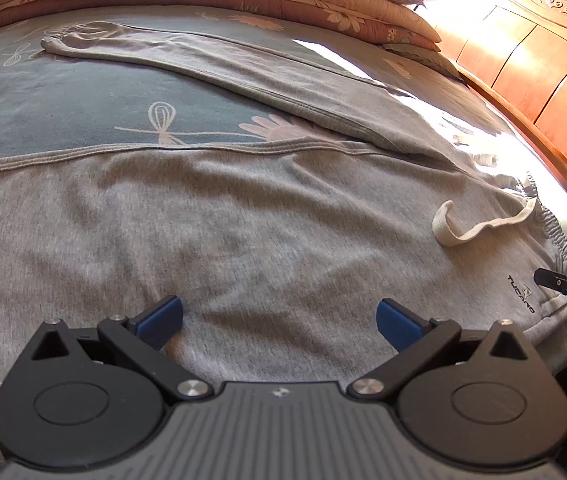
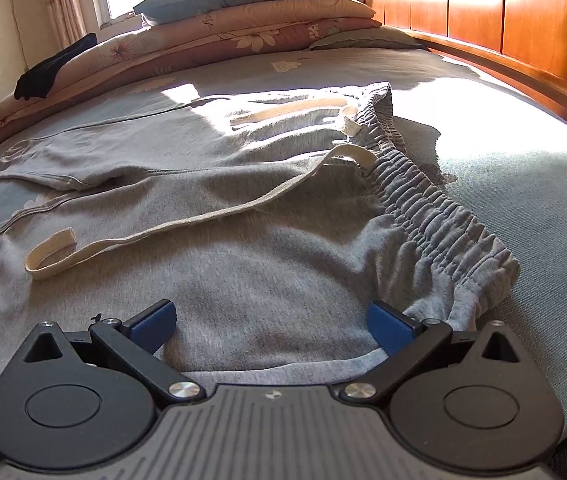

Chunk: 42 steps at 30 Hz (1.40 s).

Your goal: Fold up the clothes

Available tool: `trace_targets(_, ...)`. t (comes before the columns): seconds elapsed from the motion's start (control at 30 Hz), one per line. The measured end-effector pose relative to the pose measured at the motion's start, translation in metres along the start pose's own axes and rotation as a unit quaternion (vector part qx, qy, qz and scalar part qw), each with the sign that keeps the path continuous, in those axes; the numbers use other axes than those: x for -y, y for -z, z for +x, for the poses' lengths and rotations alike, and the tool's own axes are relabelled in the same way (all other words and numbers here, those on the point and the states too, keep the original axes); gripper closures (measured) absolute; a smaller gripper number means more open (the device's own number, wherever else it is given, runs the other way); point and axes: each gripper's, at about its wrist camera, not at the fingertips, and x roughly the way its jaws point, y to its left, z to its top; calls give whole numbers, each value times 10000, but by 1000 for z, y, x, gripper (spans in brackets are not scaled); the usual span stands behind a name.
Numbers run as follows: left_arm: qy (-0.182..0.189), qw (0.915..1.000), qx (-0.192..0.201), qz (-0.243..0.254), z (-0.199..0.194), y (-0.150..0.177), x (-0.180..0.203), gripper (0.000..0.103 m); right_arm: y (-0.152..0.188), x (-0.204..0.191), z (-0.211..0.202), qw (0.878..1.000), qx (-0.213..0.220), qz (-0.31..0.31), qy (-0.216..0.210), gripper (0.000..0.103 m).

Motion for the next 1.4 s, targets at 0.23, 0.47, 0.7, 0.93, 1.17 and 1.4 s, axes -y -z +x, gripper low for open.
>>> trace_targets(0.23,22,10000,-63,26,1,-2,0,1,-4,-6,-3,9997,-15,-225,12,0)
trace_targets(0.47,-480,9956,-152,785,8,6,22,1,-16,-41,-10,9976,-49,-222,-660,0)
trace_targets(0.7,-668,9918,-149,1083,9,11,28,1,12,-76,-4,9906,-207,-1308,-334,0)
trace_targets(0.93,-702,9916,-219,1061,0,18,25,1,13,-72,-7,9913,-271,-1248,-331,0)
trace_targets(1.17,-1383,9889,274,460,-32,-9,-39,1,9,-75,-4,9912,-405,-1239,-226,0)
trace_targets(1.4,-1856,9767,495,-960,-81,-37,-160,1,11,-75,-5,9920,-382,-1189,-174,0)
